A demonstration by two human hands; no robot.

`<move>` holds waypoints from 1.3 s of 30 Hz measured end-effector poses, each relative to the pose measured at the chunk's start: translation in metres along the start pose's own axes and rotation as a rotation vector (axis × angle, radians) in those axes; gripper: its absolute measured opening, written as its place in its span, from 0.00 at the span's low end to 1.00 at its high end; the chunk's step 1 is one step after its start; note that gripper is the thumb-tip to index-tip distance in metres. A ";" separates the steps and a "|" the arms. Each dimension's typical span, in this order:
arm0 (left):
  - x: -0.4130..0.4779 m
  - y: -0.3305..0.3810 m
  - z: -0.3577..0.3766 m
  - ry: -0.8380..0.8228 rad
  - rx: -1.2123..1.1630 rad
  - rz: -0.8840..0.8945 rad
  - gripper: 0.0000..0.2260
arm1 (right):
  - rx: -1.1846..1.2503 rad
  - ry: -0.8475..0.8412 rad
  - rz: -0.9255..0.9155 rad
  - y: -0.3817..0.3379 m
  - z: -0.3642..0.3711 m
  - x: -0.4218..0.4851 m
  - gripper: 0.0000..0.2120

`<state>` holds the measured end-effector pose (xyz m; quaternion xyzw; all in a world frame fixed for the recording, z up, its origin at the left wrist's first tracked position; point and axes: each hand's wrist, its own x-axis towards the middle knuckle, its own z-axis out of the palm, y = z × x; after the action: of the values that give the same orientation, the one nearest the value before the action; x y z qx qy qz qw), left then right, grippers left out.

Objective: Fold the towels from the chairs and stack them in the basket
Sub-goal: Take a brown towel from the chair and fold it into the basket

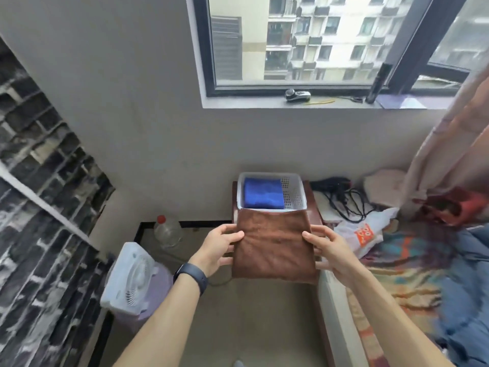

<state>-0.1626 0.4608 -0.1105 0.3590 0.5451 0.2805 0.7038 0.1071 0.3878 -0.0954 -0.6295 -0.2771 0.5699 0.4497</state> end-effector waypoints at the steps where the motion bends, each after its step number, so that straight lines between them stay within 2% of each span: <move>1: 0.014 0.008 -0.001 0.004 0.006 -0.012 0.11 | 0.001 0.012 0.011 -0.005 0.002 0.013 0.10; 7: 0.102 0.040 -0.005 0.030 0.052 -0.056 0.12 | 0.007 0.021 0.092 -0.023 0.008 0.097 0.13; 16: 0.247 0.075 0.018 0.117 0.082 -0.175 0.11 | -0.014 0.100 0.223 -0.029 -0.010 0.272 0.10; 23: 0.335 0.093 0.031 0.200 0.087 -0.278 0.12 | -0.088 0.098 0.336 -0.027 -0.012 0.374 0.07; 33: 0.435 0.077 0.016 0.301 0.171 -0.364 0.13 | -0.105 0.126 0.437 -0.008 0.003 0.460 0.10; 39: 0.458 0.068 0.014 0.281 0.487 -0.375 0.17 | -0.166 0.197 0.486 0.009 0.008 0.477 0.08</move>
<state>-0.0359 0.8577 -0.3121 0.3680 0.7443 0.0541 0.5548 0.1914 0.7962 -0.3264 -0.7645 -0.1187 0.5726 0.2715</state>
